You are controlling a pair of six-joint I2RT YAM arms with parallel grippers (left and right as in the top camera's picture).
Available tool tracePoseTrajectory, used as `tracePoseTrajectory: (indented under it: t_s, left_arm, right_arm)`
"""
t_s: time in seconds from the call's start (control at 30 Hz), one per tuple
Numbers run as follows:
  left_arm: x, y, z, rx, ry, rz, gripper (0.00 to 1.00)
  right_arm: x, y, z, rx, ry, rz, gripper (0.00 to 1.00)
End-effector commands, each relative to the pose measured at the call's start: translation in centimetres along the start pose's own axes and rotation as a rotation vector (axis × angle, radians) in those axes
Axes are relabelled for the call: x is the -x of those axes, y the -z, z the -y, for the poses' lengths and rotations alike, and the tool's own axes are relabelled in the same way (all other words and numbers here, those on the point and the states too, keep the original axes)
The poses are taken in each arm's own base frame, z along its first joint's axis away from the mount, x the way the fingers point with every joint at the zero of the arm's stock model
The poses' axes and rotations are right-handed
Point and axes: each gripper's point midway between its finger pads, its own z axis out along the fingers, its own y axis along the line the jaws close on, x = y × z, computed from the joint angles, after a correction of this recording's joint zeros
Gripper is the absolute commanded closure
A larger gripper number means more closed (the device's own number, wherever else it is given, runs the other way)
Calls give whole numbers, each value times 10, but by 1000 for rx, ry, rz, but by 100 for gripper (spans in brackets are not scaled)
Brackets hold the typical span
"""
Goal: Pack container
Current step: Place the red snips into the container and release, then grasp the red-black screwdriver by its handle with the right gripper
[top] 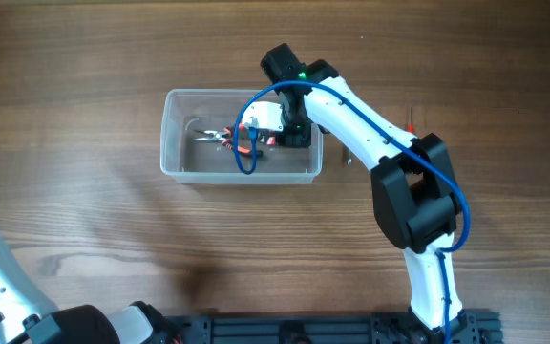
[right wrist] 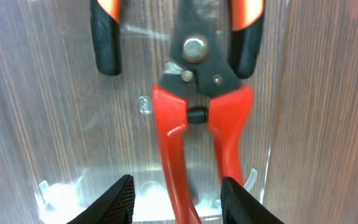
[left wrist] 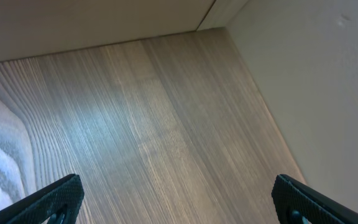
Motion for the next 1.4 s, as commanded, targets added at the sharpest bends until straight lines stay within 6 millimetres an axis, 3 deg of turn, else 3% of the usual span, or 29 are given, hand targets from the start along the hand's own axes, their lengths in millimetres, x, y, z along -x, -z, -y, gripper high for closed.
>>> tracePoseTrajectory:
  t_s: [0.0,0.07,0.1,0.13,0.23,0.3,0.37,0.43,0.47,0.53,0.63,0.7,0.77,1.0,1.37]
  left_arm:
    - [4,3,2,-10,14,9,0]
    - [4,3,2,-10,14,9,0]
    - [4,3,2,-10,14,9,0]
    - [4,3,2,-10,14,9,0]
    - [4,3,2,-10,14,9,0]
    - [4,3,2,-10,14,9,0]
    - [4,3,2,-10,14,9,0]
    - [4,3,2,-10,14,9,0]
    - [4,3,2,-10,14,9,0]
    - [4,3,2,-10,14,9,0]
    - [4,3,2,-10,14,9,0]
    - [4,3,2,-10,14,9,0]
    - [4,3,2,-10,14,9,0]
    - [4,3,2,-10,14,9,0]
    - [4,3,2,-10,14,9,0]
  right_arm:
    - [20,84,29,-200,-78,78,51]
    - [21,138,43,-322,-202,126,48]
    - [17,176,50,-404,-294,159,43]
    - [7,217,56,-497,-386,198,39]
    - [-30,299,56,-637,-561,317,41]
    - [-87,334,59,-691,-846,375,40]
    - [-154,337,60,-686,-1136,359,35]
    - [-211,313,60,-594,-1374,332,35]
    - [-234,290,59,-513,-1483,323,35]
    - [-260,230,52,-303,-1591,291,37]
    - [-266,155,36,-70,-1663,204,44]
    - [-264,121,29,12,-1686,152,51]
    - [-262,94,28,58,-1685,112,51]
    - [-269,35,24,27,-1631,-89,49]
    - [-276,-8,-15,61,-1649,-197,51]
